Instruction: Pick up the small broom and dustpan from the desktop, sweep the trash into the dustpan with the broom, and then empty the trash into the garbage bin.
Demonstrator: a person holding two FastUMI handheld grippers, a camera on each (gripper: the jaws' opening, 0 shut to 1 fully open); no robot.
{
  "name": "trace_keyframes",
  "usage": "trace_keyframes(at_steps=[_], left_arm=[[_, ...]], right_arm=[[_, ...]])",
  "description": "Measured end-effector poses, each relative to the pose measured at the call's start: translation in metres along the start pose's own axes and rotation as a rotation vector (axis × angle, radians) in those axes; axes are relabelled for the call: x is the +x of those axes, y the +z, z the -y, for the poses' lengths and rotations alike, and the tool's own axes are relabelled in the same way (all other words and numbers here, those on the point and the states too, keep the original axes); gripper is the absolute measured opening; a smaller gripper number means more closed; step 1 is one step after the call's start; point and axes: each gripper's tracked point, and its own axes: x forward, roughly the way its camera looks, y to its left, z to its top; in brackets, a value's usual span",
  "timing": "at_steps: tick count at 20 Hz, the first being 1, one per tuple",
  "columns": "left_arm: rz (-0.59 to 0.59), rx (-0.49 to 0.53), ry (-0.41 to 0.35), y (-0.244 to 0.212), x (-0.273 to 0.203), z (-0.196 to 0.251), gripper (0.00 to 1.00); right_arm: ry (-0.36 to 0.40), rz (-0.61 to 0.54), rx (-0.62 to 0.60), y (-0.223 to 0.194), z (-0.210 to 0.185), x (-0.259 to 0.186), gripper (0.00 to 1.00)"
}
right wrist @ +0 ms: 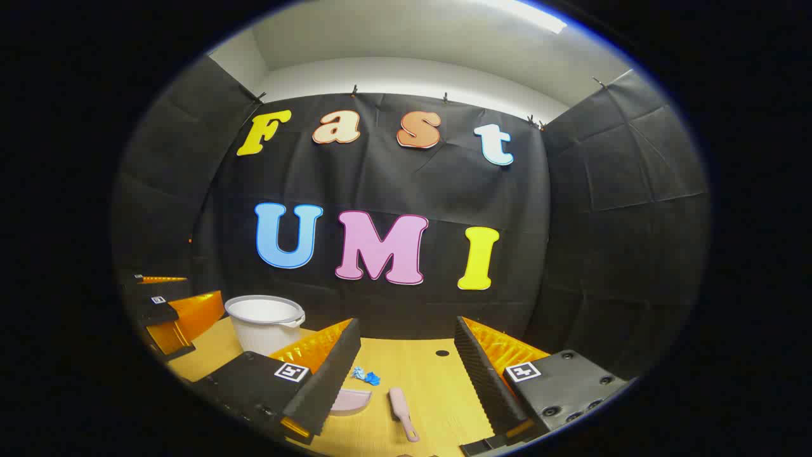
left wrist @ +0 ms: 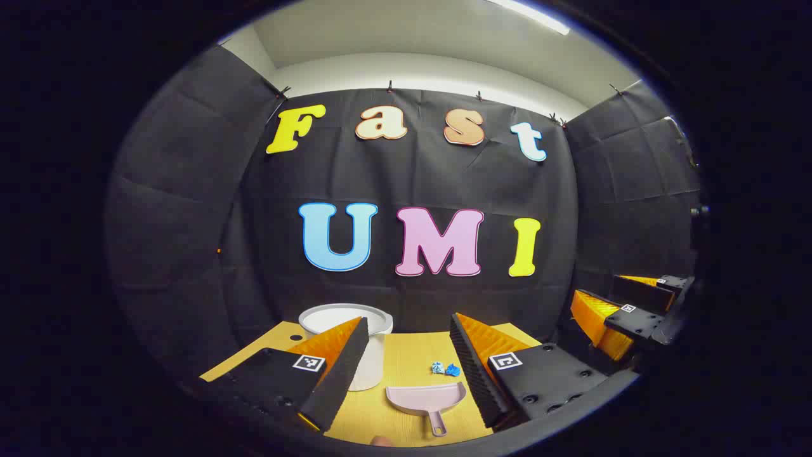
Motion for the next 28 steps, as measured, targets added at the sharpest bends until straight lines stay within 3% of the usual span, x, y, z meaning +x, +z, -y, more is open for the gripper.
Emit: trace_keyframes(at_steps=[4, 10, 17, 23, 28], left_arm=[[-0.009, 0.000, 0.039, 0.002, 0.014, 0.003, 0.76], [-0.020, 0.021, -0.006, 0.004, 0.030, 0.029, 0.76], [-0.012, 0.057, 0.001, 0.007, 0.029, 0.034, 0.76], [-0.031, 0.038, 0.044, 0.003, 0.032, 0.031, 0.76], [-0.015, -0.005, 0.035, 0.001, 0.028, 0.040, 0.76]], right_arm=[[0.062, -0.013, -0.005, -0.006, -0.002, 0.017, 0.96], [0.085, -0.006, 0.030, -0.005, 0.005, 0.027, 0.96], [0.089, 0.021, 0.024, 0.001, 0.013, 0.034, 0.95], [0.104, 0.045, 0.032, 0.004, 0.018, 0.036, 0.96], [0.123, 0.036, 0.006, -0.003, 0.020, 0.039, 0.96]])
